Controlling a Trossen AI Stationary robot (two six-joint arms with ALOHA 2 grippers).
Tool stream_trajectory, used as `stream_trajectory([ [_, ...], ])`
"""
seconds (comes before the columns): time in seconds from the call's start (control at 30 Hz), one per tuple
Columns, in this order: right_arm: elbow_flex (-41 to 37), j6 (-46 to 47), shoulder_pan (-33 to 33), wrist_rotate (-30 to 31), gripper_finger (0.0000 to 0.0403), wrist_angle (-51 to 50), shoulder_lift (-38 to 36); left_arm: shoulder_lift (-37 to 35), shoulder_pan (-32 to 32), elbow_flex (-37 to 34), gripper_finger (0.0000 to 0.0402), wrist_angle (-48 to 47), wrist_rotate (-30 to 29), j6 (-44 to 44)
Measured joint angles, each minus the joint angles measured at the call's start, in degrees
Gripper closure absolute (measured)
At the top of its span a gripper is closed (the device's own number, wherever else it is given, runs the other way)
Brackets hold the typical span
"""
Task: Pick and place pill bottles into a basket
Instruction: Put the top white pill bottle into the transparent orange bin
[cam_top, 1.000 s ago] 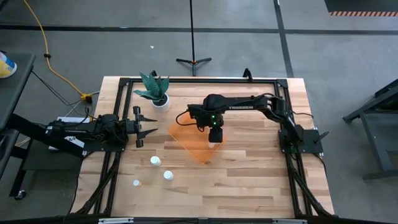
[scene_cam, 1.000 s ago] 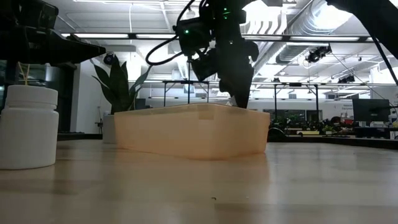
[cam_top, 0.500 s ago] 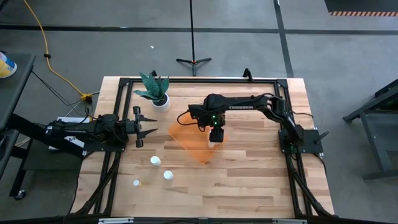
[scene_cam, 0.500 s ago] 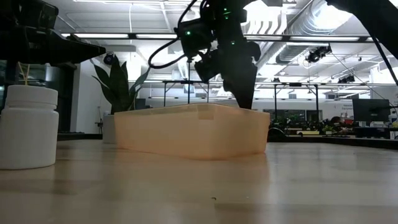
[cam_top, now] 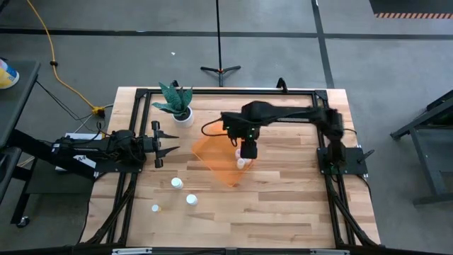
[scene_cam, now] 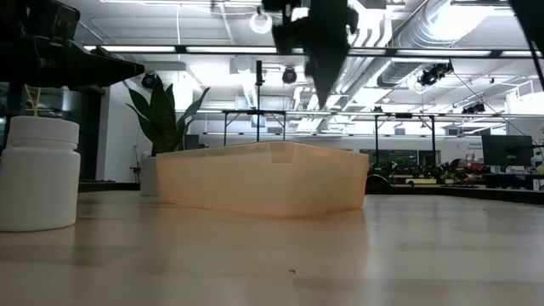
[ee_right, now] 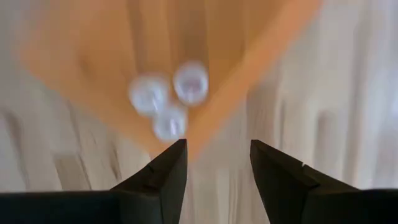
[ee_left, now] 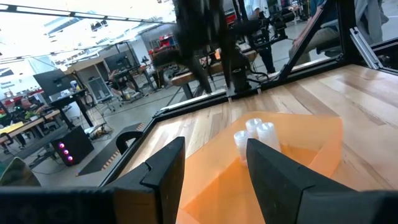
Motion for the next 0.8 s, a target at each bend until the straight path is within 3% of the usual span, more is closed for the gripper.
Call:
stream_trajectory([
  [0.17, 0.02, -2.22, 4.54, 5.37, 0.0246, 11.77, -7.84, 0.01, 0.01, -0.01, 0.0195, -0.01, 0.07, 0.0],
  [0.4, -3.23, -1.44, 12.05, 12.56, 0.0247, 17.2, -11.77, 0.09, 0.02, -0.02, 0.0195, 0.0, 0.11, -1.79],
  [0.47, -10.85, -1.64, 13.95, 14.16, 0.0248, 25.42, -13.85, 0.09, 0.0, 0.0, 0.0195, 0.01, 0.11, -1.98],
  [0.63, -38.22, 0.14, 15.33, 12.4, 0.0249, 49.27, -21.29, 0.11, 0.0, 0.0, 0.0195, -0.02, 0.22, -3.19],
  [0.8, -60.06, 6.37, 14.15, 12.08, 0.0253, 66.58, -33.85, 0.11, 0.01, 0.01, 0.0195, 0.01, 0.26, -3.21],
])
